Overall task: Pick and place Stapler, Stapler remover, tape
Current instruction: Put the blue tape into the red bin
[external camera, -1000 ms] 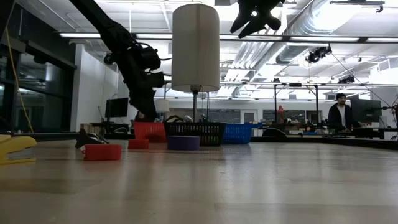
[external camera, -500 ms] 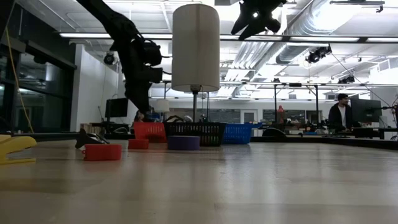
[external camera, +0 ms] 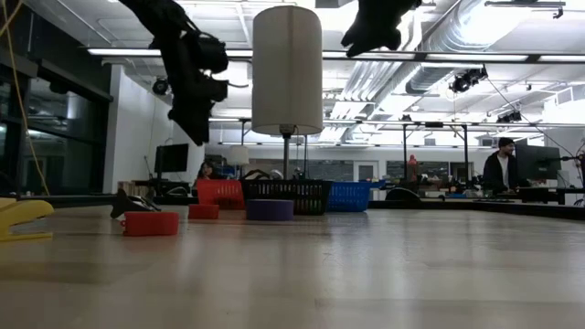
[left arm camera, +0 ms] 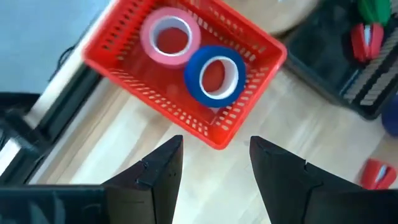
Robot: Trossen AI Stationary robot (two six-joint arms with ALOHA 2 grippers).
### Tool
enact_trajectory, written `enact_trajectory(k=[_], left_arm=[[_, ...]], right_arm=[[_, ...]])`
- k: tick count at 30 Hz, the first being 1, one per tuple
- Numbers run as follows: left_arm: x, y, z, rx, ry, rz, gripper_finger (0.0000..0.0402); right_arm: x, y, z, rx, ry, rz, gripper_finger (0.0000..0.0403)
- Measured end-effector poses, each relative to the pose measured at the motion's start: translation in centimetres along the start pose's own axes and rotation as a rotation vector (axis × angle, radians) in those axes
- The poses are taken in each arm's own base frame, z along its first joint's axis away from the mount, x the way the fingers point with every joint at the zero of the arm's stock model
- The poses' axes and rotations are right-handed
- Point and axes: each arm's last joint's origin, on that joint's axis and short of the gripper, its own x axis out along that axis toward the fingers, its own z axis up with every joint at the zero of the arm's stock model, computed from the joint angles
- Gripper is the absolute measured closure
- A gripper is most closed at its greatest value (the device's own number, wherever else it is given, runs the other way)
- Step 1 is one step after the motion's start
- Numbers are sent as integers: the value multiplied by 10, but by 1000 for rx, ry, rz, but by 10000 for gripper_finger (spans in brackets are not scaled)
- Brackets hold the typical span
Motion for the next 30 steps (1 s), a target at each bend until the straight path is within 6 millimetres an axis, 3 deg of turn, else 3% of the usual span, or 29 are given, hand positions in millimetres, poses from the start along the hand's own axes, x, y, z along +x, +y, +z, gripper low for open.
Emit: enact_trajectory(k=[8, 18, 30], left_arm=[[-37, -3, -15, -173, -31, 96, 220], [-83, -13, -41, -274, -86, 81, 220], [-95, -17, -50, -296, -96, 47, 221]], right_arm=[[3, 11, -1, -105, 9, 122, 217], [26, 51, -7, -189, 65, 228, 216], [82, 98, -27, -330, 171, 301, 176]])
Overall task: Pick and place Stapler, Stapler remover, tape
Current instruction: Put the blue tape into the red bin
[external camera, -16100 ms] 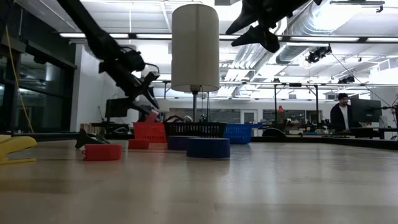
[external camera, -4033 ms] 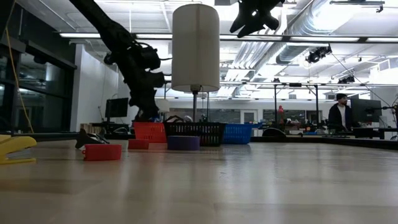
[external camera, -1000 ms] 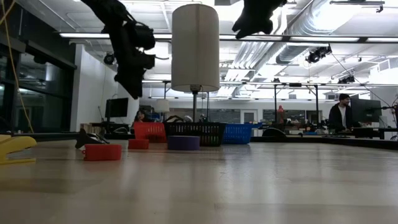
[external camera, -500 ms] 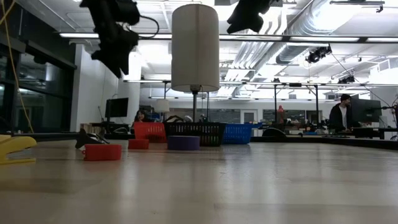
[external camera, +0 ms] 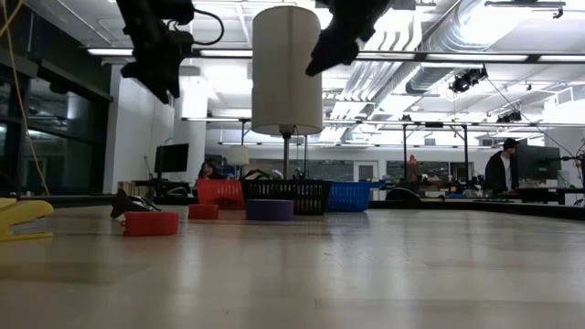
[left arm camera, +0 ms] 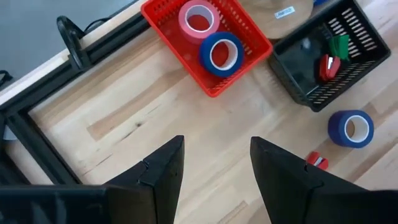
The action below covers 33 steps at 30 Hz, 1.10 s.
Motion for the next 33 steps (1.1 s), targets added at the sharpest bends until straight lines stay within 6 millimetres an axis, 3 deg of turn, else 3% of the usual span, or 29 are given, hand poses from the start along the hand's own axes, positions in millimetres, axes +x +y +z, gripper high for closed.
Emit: enact_trajectory(k=[10, 17, 26, 33], left_arm=[[0, 0, 0, 12, 2, -1, 221], [0, 0, 0, 33, 3, -1, 221], [0, 0, 0, 55, 4, -2, 221], [0, 0, -1, 54, 14, -1, 220]], right_arm=[[75, 12, -9, -84, 81, 22, 162], [117, 15, -20, -116, 118, 19, 162], [157, 13, -38, -109, 176, 11, 164], [175, 11, -50, -59, 221, -20, 163]])
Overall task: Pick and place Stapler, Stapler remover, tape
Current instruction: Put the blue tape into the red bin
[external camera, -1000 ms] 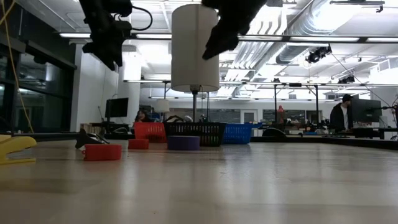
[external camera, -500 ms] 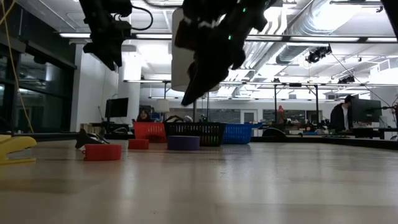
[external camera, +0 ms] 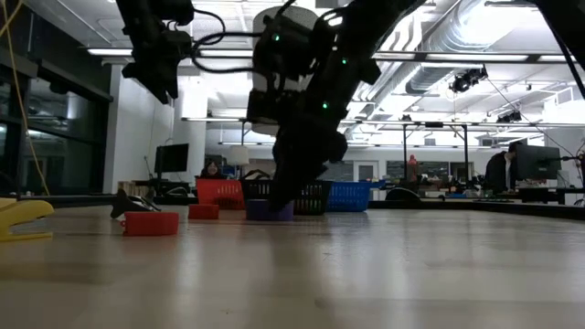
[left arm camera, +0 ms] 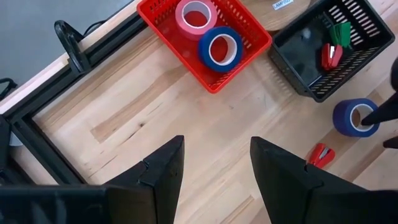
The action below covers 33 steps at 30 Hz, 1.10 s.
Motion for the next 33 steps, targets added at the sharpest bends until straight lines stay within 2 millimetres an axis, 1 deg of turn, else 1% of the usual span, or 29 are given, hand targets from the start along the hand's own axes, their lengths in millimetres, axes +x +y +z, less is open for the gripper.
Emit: enact_trajectory(k=[5, 10, 18, 25, 26, 30, 33], left_arm=[[0, 0, 0, 0, 2, 0, 220], [0, 0, 0, 0, 2, 1, 220], [0, 0, 0, 0, 2, 3, 220], [0, 0, 0, -1, 5, 4, 220], [0, 0, -1, -1, 7, 4, 220], [0, 0, -1, -1, 15, 4, 220], [0, 0, -2, -1, 22, -4, 220]], right_arm=[[3, 2, -1, 0, 4, -2, 172], [3, 3, -2, 11, 20, -49, 204], [3, 0, -6, 15, 73, -125, 283], [2, 0, -6, 16, 77, -106, 365], [2, 1, -6, 15, 74, -95, 372], [-4, 3, -5, 41, 62, -16, 372], [-21, 4, 2, 56, 14, 23, 372]])
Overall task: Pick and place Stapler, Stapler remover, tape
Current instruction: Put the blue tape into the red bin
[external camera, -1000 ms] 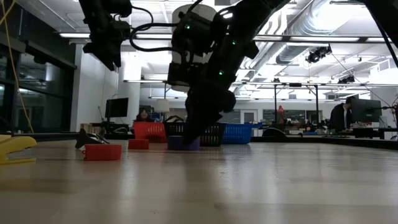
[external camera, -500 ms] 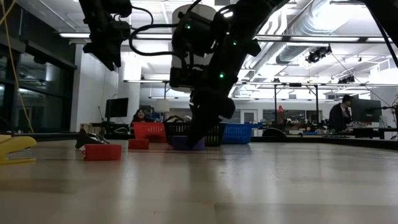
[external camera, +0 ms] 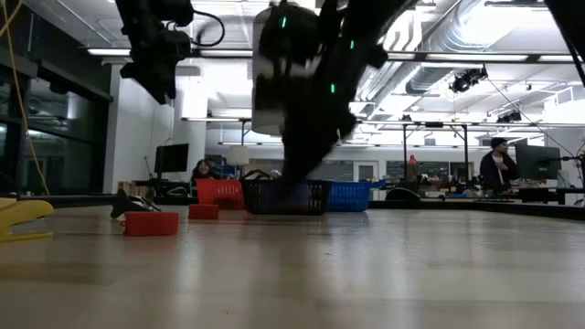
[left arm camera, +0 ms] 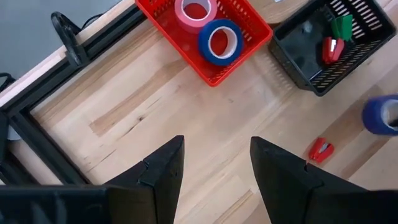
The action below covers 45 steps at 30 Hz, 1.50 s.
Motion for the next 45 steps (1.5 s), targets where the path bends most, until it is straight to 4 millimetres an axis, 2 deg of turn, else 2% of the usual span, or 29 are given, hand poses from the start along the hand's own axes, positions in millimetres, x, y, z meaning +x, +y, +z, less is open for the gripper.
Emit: enact_trajectory(k=[8, 13, 17, 24, 29, 33, 39, 45], left_arm=[[0, -3, 0, 2, 3, -103, 220], [-3, -10, 5, 58, -44, -330, 220], [-13, -24, 12, 149, -165, -551, 220], [-49, -55, 8, 388, -427, -709, 220], [-78, -72, 0, 478, -629, -712, 220], [-94, -82, -4, 504, -765, -693, 220], [-104, -91, -4, 517, -866, -695, 220], [-105, -96, -6, 513, -881, -680, 220]], right_arm=[[-70, 0, 27, -21, -259, 48, 372], [-117, -5, 41, -25, -475, 93, 372], [-153, -10, 53, -42, -686, 123, 372], [-197, -20, 65, -13, -977, 126, 372], [-216, -22, 71, -44, -1142, 130, 372], [-225, -21, 75, -95, -1235, 151, 372], [-230, -22, 76, -106, -1282, 137, 372], [-230, -24, 76, -102, -1293, 89, 372]])
